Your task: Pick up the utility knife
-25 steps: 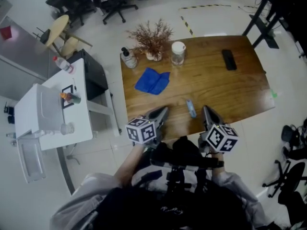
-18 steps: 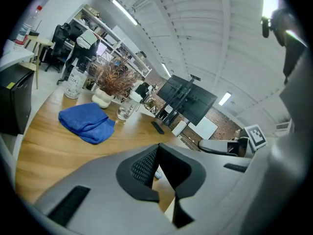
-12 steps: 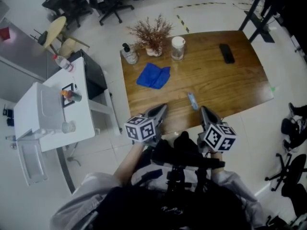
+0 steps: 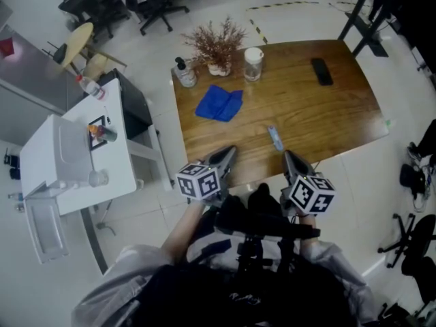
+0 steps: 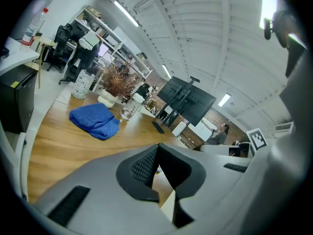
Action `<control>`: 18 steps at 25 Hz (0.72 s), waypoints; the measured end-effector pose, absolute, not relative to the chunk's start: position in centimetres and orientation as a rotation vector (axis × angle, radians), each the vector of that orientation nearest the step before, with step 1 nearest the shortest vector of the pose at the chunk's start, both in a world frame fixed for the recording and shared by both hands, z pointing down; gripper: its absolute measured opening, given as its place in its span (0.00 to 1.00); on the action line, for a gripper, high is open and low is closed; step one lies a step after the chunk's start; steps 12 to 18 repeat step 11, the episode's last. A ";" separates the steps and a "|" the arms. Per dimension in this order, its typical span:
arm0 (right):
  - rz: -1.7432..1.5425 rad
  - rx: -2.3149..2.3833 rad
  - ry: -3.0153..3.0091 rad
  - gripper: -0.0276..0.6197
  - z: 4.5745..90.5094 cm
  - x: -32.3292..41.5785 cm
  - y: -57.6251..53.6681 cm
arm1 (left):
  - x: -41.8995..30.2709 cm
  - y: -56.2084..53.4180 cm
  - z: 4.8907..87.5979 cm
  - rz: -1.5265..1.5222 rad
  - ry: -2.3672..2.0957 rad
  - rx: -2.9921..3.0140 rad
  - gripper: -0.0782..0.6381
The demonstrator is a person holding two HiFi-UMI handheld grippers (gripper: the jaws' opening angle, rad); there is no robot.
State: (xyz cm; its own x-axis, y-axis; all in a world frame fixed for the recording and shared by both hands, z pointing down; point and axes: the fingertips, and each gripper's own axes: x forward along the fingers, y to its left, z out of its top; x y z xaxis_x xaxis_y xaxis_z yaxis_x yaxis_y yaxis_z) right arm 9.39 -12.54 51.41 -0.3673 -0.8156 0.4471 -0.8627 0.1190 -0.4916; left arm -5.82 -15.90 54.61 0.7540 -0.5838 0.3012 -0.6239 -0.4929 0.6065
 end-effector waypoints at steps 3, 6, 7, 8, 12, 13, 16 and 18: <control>1.087 1.726 -2.298 0.06 51.3 9.5 -12.4 | -5.6 -15.7 54.5 0.072 -0.896 2.226 0.12; 1.082 1.727 -2.301 0.06 51.3 9.7 -12.4 | -5.4 -15.7 54.4 0.070 -0.895 2.228 0.12; 1.080 1.726 -2.302 0.06 51.3 9.7 -12.4 | -5.4 -15.7 54.4 0.068 -0.896 2.227 0.12; 1.079 1.724 -2.303 0.06 51.3 9.7 -12.4 | -5.4 -15.7 54.4 0.066 -0.898 2.226 0.12; 1.078 1.719 -2.306 0.06 51.2 9.8 -12.3 | -5.4 -15.6 54.4 0.061 -0.901 2.221 0.12; 1.078 1.719 -2.306 0.06 51.2 9.8 -12.3 | -5.4 -15.6 54.4 0.061 -0.901 2.221 0.12; 1.078 1.719 -2.306 0.06 51.2 9.8 -12.3 | -5.4 -15.6 54.4 0.061 -0.901 2.221 0.12; 1.078 1.719 -2.306 0.06 51.2 9.8 -12.3 | -5.4 -15.6 54.4 0.061 -0.901 2.221 0.12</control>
